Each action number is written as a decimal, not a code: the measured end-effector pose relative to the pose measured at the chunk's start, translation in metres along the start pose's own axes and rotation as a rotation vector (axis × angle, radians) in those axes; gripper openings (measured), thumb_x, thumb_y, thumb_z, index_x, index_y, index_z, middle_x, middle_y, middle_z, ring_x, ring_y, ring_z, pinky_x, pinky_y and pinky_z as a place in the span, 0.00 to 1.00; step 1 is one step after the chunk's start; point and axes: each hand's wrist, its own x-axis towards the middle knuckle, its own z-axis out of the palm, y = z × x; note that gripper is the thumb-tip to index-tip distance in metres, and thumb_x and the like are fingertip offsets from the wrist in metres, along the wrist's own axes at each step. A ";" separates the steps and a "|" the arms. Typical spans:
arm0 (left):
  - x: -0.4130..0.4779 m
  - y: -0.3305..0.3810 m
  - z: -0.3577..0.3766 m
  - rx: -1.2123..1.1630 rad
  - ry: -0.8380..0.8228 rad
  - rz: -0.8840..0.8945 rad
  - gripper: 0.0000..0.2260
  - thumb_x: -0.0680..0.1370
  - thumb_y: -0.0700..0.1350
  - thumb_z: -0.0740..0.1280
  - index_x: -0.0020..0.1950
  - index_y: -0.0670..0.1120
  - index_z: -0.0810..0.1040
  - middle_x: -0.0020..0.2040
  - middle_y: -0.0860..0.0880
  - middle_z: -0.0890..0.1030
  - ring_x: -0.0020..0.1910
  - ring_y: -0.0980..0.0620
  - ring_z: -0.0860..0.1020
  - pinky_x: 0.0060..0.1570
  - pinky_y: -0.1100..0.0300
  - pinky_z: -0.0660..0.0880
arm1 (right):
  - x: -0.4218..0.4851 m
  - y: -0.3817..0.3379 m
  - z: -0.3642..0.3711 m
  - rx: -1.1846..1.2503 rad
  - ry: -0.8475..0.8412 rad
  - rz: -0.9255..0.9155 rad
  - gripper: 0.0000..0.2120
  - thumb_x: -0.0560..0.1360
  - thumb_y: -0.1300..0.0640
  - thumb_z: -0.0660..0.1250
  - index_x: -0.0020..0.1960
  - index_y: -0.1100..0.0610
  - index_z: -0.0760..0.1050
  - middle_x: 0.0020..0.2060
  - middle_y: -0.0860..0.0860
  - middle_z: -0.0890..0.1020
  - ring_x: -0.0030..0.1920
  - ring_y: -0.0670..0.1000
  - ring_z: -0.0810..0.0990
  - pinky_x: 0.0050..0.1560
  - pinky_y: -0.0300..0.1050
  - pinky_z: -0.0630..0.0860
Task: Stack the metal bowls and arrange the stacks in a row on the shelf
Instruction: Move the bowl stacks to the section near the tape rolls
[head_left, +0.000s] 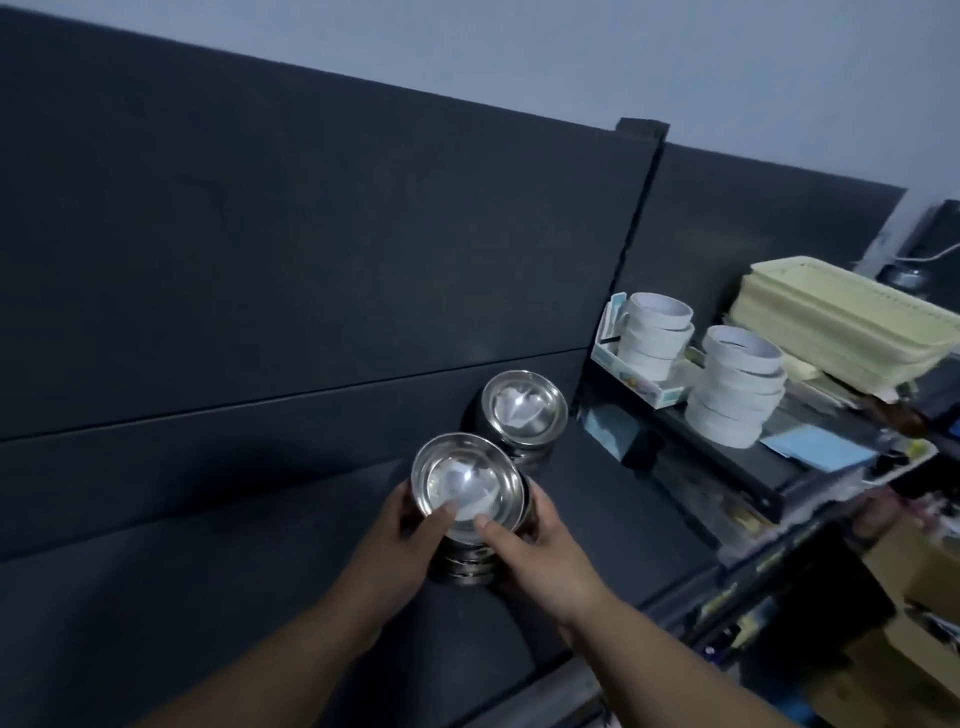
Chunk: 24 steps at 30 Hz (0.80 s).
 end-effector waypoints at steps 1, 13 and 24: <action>0.012 0.000 -0.005 -0.001 0.015 -0.007 0.16 0.76 0.54 0.68 0.63 0.60 0.72 0.57 0.58 0.82 0.55 0.60 0.80 0.61 0.51 0.76 | 0.014 -0.002 0.004 0.007 -0.015 0.011 0.39 0.64 0.41 0.77 0.71 0.39 0.65 0.60 0.40 0.81 0.60 0.42 0.80 0.63 0.47 0.78; 0.090 -0.012 -0.042 0.101 0.193 -0.057 0.33 0.71 0.65 0.67 0.74 0.59 0.63 0.66 0.56 0.76 0.63 0.57 0.74 0.59 0.62 0.68 | 0.113 0.002 0.043 0.001 -0.031 0.050 0.36 0.61 0.36 0.78 0.66 0.37 0.70 0.57 0.40 0.83 0.60 0.45 0.81 0.65 0.56 0.75; 0.056 -0.018 -0.046 0.358 0.301 -0.123 0.30 0.75 0.62 0.64 0.74 0.50 0.65 0.70 0.52 0.73 0.67 0.55 0.72 0.66 0.63 0.66 | 0.097 0.016 0.028 -0.174 -0.061 0.085 0.39 0.65 0.44 0.79 0.70 0.52 0.67 0.60 0.46 0.81 0.58 0.42 0.80 0.60 0.36 0.75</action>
